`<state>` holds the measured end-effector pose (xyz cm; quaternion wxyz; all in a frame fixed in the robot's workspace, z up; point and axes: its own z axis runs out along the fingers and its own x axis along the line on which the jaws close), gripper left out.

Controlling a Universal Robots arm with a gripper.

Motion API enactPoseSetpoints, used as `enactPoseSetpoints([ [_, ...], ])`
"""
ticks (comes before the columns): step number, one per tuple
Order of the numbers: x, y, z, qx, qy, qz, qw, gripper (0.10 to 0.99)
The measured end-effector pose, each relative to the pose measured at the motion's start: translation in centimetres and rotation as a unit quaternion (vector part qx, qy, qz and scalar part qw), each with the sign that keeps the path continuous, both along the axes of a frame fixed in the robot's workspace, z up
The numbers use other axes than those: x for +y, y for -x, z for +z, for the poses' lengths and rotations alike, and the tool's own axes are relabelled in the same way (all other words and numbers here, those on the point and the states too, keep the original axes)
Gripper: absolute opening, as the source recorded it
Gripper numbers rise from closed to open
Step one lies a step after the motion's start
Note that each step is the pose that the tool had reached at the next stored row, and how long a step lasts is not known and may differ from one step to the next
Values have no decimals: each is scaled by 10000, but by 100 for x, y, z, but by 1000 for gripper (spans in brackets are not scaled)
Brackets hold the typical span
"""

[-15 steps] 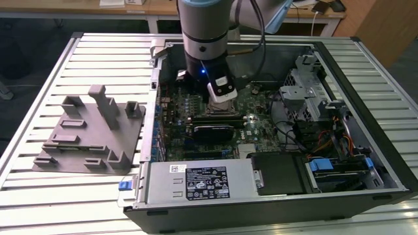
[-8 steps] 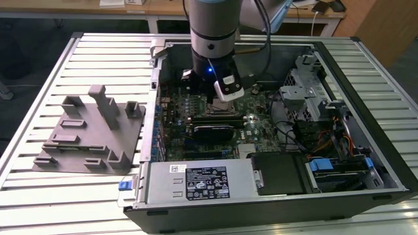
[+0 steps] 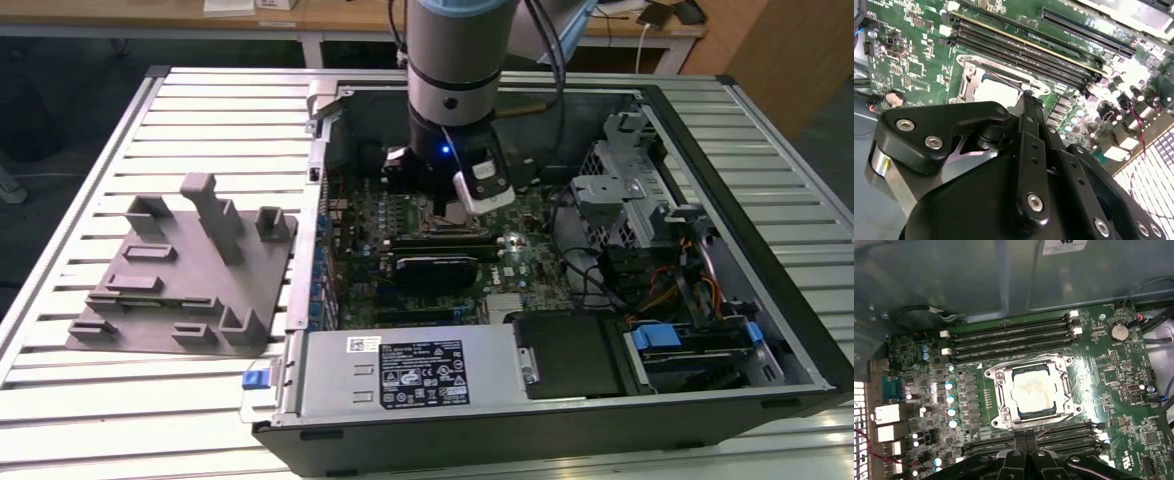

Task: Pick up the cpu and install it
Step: 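Install the second cpu locking lever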

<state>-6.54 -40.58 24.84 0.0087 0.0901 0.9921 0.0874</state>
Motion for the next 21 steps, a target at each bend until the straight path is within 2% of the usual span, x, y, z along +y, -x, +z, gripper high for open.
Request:
enactPoseSetpoints([
  [10,-17,-4,-174,59,-3,0,10000,106],
  [16,-61,39,-228,62,-16,0,10000,106],
  [21,-92,105,-276,63,-74,0,10000,106],
])
